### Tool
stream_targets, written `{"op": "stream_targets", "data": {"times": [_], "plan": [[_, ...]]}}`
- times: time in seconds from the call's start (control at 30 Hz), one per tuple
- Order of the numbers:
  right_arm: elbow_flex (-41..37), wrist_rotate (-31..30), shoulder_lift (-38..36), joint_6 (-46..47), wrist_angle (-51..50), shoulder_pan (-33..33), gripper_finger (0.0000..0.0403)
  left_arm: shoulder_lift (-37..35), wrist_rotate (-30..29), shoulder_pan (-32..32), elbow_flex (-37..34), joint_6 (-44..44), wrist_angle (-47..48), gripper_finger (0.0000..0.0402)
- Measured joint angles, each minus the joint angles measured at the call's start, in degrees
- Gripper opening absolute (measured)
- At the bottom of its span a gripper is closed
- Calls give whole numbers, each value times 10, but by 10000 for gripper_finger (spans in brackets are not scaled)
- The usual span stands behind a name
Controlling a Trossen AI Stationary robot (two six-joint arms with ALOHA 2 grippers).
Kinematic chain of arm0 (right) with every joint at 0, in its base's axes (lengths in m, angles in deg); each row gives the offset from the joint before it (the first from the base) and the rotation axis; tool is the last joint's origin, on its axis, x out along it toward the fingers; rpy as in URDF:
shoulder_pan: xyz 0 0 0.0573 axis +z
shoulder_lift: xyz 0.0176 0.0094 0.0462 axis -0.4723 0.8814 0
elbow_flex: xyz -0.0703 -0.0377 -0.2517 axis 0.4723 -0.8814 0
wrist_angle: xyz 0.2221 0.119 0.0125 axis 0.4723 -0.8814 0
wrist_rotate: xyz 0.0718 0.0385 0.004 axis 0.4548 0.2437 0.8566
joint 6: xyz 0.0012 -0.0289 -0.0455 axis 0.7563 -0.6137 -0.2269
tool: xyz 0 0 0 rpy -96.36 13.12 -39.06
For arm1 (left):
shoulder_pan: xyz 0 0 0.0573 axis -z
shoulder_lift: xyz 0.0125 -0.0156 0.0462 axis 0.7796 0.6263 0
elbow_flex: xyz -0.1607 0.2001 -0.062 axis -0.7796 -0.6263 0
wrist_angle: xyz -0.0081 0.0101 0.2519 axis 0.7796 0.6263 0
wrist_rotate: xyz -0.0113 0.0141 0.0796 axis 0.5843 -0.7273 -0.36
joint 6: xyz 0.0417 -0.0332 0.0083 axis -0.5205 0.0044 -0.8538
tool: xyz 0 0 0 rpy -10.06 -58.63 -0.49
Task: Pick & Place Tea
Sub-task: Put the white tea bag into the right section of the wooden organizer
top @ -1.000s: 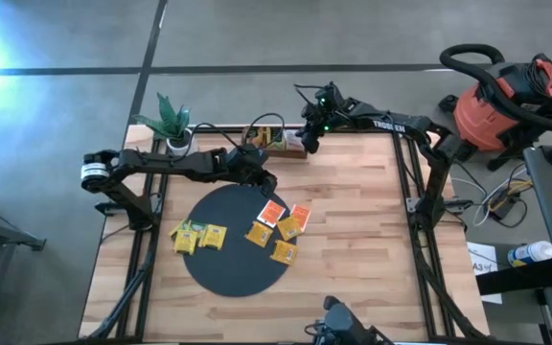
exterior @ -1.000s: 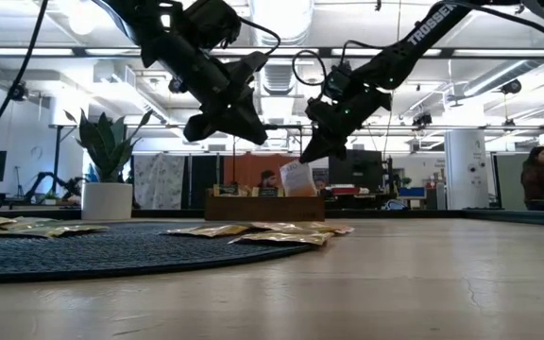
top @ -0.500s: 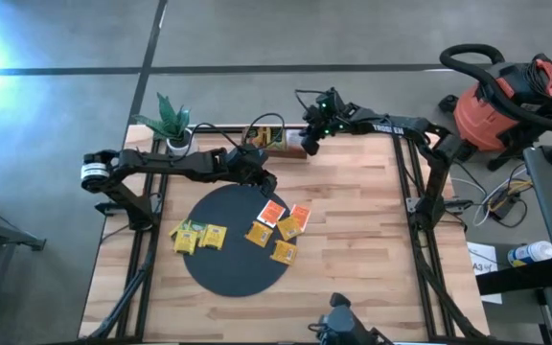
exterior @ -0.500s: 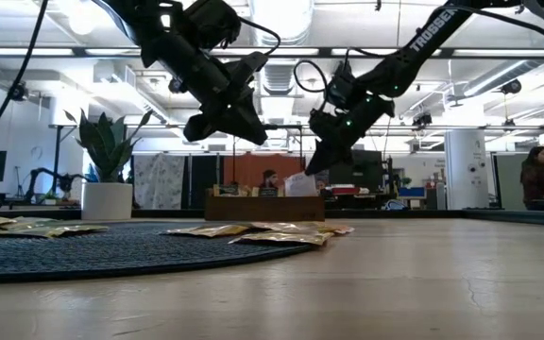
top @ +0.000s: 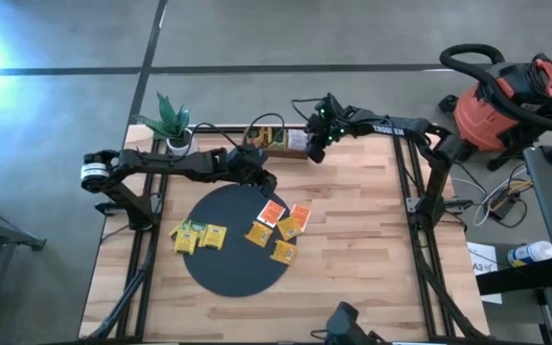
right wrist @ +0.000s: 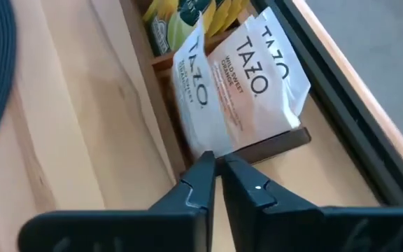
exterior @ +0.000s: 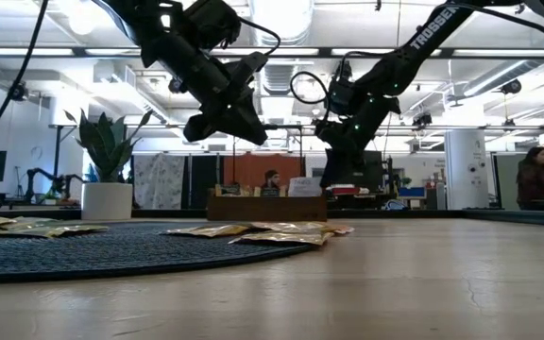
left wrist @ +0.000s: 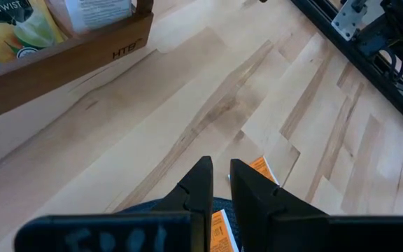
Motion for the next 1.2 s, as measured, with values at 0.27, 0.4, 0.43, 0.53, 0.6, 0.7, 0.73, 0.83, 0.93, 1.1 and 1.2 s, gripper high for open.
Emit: {"op": "stream_targets", "data": {"times": [0.27,0.4,0.43,0.53,0.6,0.7,0.73,0.83,0.93,1.1,1.2], "plan": [[1,-4,-58,-7,-60,13,71,0,3,1,0,0,12,46],[-18,-4,-113,-19,-101,34,86,0,4,5,0,1,37,46],[-24,-3,-130,-19,-106,41,88,0,4,6,0,1,40,46],[-56,-2,-190,-10,-112,67,92,0,4,12,0,1,47,46],[-87,-1,-231,11,-112,89,93,0,4,16,-1,1,49,46],[-142,0,-289,61,-105,120,93,0,4,19,-8,2,47,46],[-164,0,-305,82,-100,129,93,0,4,19,-11,5,48,46],[-238,0,-344,147,-78,161,93,0,4,19,-29,39,40,46],[-304,0,-370,209,-38,198,92,0,4,19,-48,64,32,46],[-375,0,-387,296,64,262,85,0,4,24,-70,102,29,46],[-400,0,-381,319,137,293,79,0,4,34,-80,131,28,46]]}}
